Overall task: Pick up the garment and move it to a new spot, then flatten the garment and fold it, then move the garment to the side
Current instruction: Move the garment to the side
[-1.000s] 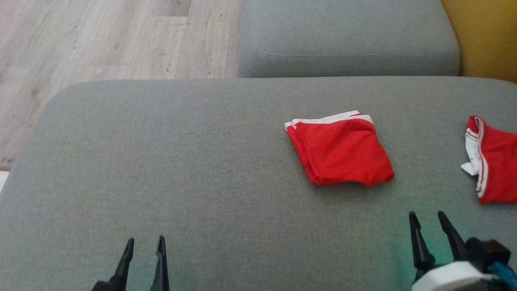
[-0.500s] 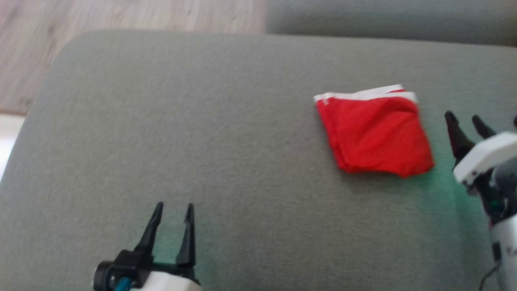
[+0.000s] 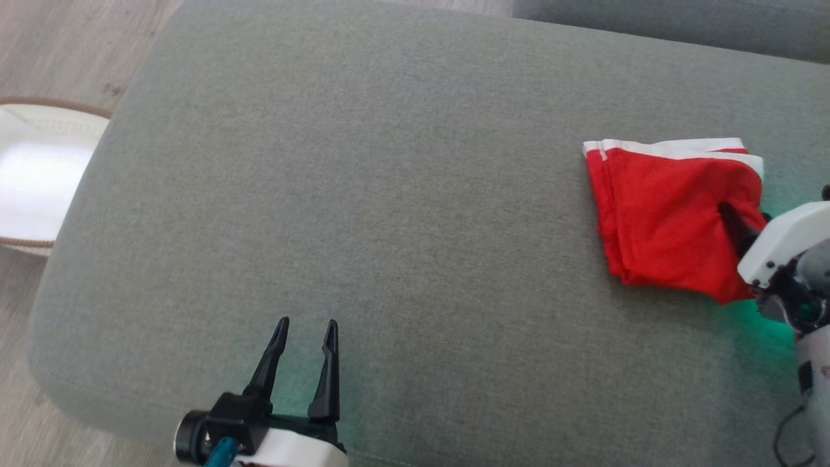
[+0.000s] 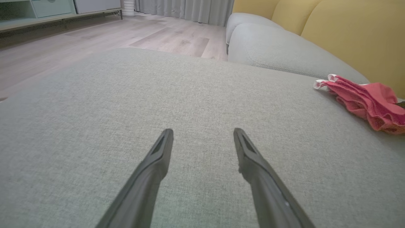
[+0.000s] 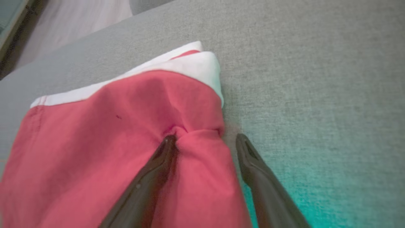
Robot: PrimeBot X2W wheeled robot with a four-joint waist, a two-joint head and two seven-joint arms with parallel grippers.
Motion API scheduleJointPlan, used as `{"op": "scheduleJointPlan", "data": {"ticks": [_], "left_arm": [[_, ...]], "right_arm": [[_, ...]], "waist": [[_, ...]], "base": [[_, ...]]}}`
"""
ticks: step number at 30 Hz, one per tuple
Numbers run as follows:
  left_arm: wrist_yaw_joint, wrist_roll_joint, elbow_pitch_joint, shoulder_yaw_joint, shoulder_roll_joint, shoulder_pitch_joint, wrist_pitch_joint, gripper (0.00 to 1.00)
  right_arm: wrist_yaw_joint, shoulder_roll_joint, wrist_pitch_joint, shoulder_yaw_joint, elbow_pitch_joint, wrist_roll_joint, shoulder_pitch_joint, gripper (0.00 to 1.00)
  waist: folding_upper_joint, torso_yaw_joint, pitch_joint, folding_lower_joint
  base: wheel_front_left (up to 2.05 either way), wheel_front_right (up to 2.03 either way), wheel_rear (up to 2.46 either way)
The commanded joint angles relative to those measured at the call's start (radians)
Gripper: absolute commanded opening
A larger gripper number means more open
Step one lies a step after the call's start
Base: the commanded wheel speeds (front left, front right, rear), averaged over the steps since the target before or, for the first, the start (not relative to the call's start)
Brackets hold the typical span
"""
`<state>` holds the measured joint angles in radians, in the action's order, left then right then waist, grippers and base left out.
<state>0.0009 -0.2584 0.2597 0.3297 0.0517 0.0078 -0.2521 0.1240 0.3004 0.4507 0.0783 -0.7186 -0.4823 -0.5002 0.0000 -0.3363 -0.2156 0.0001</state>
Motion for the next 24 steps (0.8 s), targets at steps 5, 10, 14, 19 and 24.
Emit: {"op": "scheduleJointPlan", "data": {"ticks": [5,10,14,19,24], "left_arm": [[0.01,0.002,-0.037,-0.037,-0.001,-0.024,-0.01,1.0],[0.005,0.008,-0.04,-0.045,-0.001,-0.023,-0.01,1.0],[0.002,0.018,-0.045,-0.056,-0.001,-0.036,-0.01,1.0],[-0.008,0.033,-0.044,-0.057,-0.001,-0.065,-0.01,1.0],[-0.02,0.057,-0.035,-0.054,-0.001,-0.093,-0.01,1.0]], "right_arm": [[0.007,-0.026,-0.017,-0.02,0.031,-0.066,-0.026,0.0],[0.007,0.025,-0.026,-0.047,0.112,-0.085,-0.043,0.0],[0.007,0.088,0.002,-0.04,0.202,-0.094,-0.053,0.0],[0.007,0.16,0.036,0.007,0.281,-0.078,-0.036,0.0],[0.007,0.225,0.025,0.129,0.274,0.03,-0.016,0.0]], "waist": [[0.0,0.067,0.011,-0.0001],[0.0,0.175,0.017,-0.0001],[0.0,0.264,0.002,-0.0001],[0.0,0.317,-0.025,-0.0001],[0.0,0.347,-0.066,-0.0001]], "base": [[0.0,0.0,0.0],[0.0,0.0,0.0],[0.0,0.0,0.0],[0.0,0.0,0.0],[0.0,0.0,0.0]]}}
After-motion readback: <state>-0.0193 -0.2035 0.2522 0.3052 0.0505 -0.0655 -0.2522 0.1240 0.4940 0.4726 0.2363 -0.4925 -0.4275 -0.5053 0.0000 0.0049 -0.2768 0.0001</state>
